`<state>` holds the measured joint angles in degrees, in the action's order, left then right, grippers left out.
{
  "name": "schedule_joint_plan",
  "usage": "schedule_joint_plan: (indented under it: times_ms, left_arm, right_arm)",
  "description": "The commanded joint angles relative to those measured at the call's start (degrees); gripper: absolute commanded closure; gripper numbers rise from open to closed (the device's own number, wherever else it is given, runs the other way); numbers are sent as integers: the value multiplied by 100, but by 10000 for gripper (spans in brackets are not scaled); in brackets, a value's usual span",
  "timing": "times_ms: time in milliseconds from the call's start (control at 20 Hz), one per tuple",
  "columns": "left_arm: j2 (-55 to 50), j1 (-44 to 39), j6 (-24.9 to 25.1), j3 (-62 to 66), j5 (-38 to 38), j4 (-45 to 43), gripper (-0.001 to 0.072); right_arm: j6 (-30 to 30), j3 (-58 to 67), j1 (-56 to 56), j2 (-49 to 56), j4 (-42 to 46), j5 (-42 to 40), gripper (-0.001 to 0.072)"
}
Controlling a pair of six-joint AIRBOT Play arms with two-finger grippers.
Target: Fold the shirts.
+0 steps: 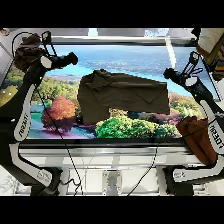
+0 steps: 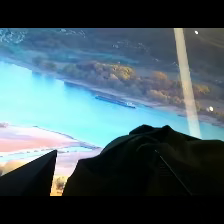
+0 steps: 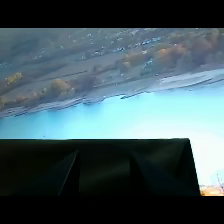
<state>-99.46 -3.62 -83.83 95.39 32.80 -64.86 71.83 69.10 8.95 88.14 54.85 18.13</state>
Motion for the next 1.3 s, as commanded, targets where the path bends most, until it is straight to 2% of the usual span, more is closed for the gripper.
schedule_joint_plan:
  times_ms: [0, 100, 250, 500, 650, 850, 1000, 1100, 1250]
  left_arm:
    - [24, 63, 0, 48, 1375, -391, -13]
    - [33, 66, 33, 0, 2437, -1161, -5]
    - [118, 76, 90, -297, 2817, -1633, -5]
    - [127, 72, 348, -1141, 2841, -1239, -5]
    - [127, 72, 621, -1425, 2680, -656, -4]
    - [168, 74, 1023, -1517, 2570, 271, -3]
    - [260, 90, 1043, -1635, 2441, 671, 0]
    - [468, 157, 1040, -1939, 2293, 748, 58]
    - [955, 461, 1075, -2726, 1930, 1128, 58]
  right_arm:
    - [44, 20, 457, -87, 229, 1025, 344]
    - [44, 17, 935, -199, 404, 1943, 347]
    - [35, -61, 1659, -431, 610, 2951, 348]
    - [-22, -575, 2328, -820, 752, 3425, 347]
    - [-319, -769, 2347, -870, 651, 3687, 347]
    - [-424, -833, 2347, -883, 466, 3746, 347]
    - [-435, -833, 2347, -883, 426, 3794, 347]
    - [-492, -833, 2354, -883, 428, 3910, 347]
    - [-546, -833, 2358, -883, 378, 4028, 347]
